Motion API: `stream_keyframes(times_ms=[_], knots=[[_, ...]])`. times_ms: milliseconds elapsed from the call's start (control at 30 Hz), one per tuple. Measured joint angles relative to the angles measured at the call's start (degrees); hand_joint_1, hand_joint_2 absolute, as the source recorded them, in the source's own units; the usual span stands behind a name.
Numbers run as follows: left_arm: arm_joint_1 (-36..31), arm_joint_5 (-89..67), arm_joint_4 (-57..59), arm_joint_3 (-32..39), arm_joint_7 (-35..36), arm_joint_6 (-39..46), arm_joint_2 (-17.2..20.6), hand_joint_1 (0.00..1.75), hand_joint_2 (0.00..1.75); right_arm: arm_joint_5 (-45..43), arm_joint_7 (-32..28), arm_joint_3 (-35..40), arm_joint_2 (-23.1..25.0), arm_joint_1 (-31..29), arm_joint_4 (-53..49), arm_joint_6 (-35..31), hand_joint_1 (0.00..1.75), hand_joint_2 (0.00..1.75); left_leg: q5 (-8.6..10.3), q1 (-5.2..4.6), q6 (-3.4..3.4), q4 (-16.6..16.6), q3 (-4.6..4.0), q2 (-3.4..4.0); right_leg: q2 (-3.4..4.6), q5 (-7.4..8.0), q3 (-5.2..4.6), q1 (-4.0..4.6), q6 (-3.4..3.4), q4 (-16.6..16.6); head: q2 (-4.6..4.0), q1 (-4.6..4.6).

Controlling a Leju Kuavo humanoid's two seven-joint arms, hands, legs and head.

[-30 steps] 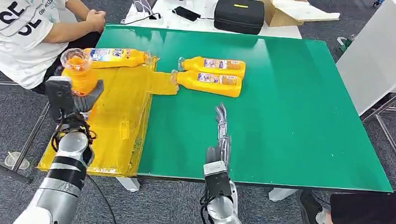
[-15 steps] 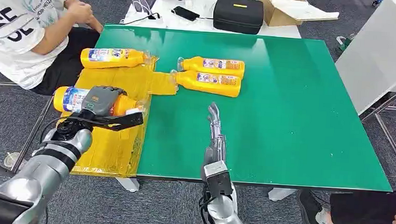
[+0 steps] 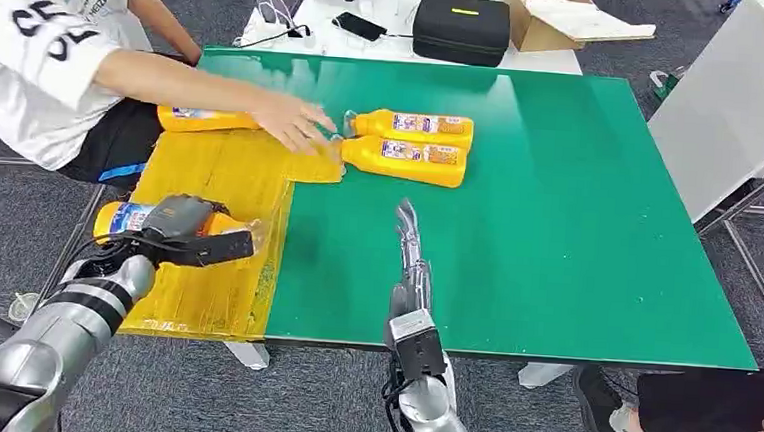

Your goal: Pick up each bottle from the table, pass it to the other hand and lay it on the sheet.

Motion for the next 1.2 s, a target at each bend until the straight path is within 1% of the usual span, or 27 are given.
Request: stream_keyframes(times_ms=[133,167,200,233,267,400,433,633,833,1200], knots=[[0.51,1.82,0.28,0.83,-0.31,-0.81,0.28,1.75,1.75,-0.04,0.00,0.20,0.00,-0.21,0.42,0.48,0.00,0.00,0.00,0.01,-0.01,0.00,0.00,0.00,0.01,0.00,-0.01,0.01,0.00,0.00,0.00,-0.02],[0.64,2.30,0.28,1.05,-0.46,-0.75,0.33,1.69,1.75,-0.04,0.00,0.26,0.02,-0.29,0.57,0.55,0.00,0.00,-0.01,0.01,-0.01,0.00,0.00,0.00,0.01,-0.01,-0.01,0.01,-0.01,0.00,0.00,0.00],[0.85,2.98,0.28,1.36,-0.79,-0.53,0.35,1.19,1.75,-0.04,0.00,0.31,0.02,-0.40,0.79,0.63,0.00,0.00,-0.01,0.01,-0.01,0.00,0.01,0.00,0.01,-0.01,-0.01,0.01,-0.01,0.00,0.00,-0.02],[1.14,3.80,0.28,1.75,-1.24,-0.07,0.35,0.49,1.75,-0.04,0.00,0.33,0.04,-0.50,1.05,0.68,0.00,0.00,-0.02,0.01,-0.01,0.00,0.02,0.00,0.01,-0.01,-0.01,0.01,-0.01,0.00,0.00,-0.02],[1.46,4.72,0.28,2.23,-1.73,0.47,0.35,0.02,1.75,-0.04,0.00,0.33,0.11,-0.59,1.29,0.74,0.00,0.00,-0.02,0.01,-0.02,-0.01,0.03,0.00,0.01,-0.01,-0.01,0.01,-0.01,0.00,0.00,0.00],[3.43,8.12,0.06,4.40,-3.81,2.47,-0.53,0.00,1.75,-0.20,0.00,0.31,0.33,-0.98,2.43,1.31,0.00,0.00,-0.03,0.00,-0.02,-0.01,0.06,0.02,0.01,-0.02,0.02,0.00,-0.01,0.00,0.00,0.00],[4.31,8.14,0.06,4.77,-4.09,2.55,-0.83,0.00,0.00,-0.20,0.00,0.31,0.44,-1.09,2.78,1.51,0.00,0.00,-0.03,0.00,-0.02,-0.01,0.06,0.02,0.01,-0.02,0.02,0.00,-0.01,0.00,0.00,0.00],[6.95,9.36,-0.46,5.99,-5.25,2.97,-2.17,0.00,0.00,-0.48,0.22,0.07,0.87,-1.46,4.39,2.03,0.00,0.00,-0.03,-0.01,-0.02,-0.01,0.18,-0.07,-0.03,-0.04,0.19,-0.03,-0.01,-0.01,0.02,-0.02],[7.97,12.22,-1.42,6.97,-8.20,-1.62,-2.65,0.00,0.00,-1.29,0.42,-0.96,1.25,-1.77,5.75,2.49,0.00,0.00,-0.04,-0.01,-0.04,-0.03,0.40,-0.09,-0.03,-0.06,0.41,-0.02,-0.01,-0.01,0.00,-0.02],[8.78,16.20,-2.67,8.59,-10.73,-5.56,-2.75,0.00,0.00,-1.90,0.55,-2.16,1.57,-2.05,7.15,2.49,0.00,0.00,-0.02,-0.01,-0.04,-0.04,0.62,-0.09,-0.02,-0.05,0.64,-0.01,-0.01,-0.01,0.00,-0.02]])
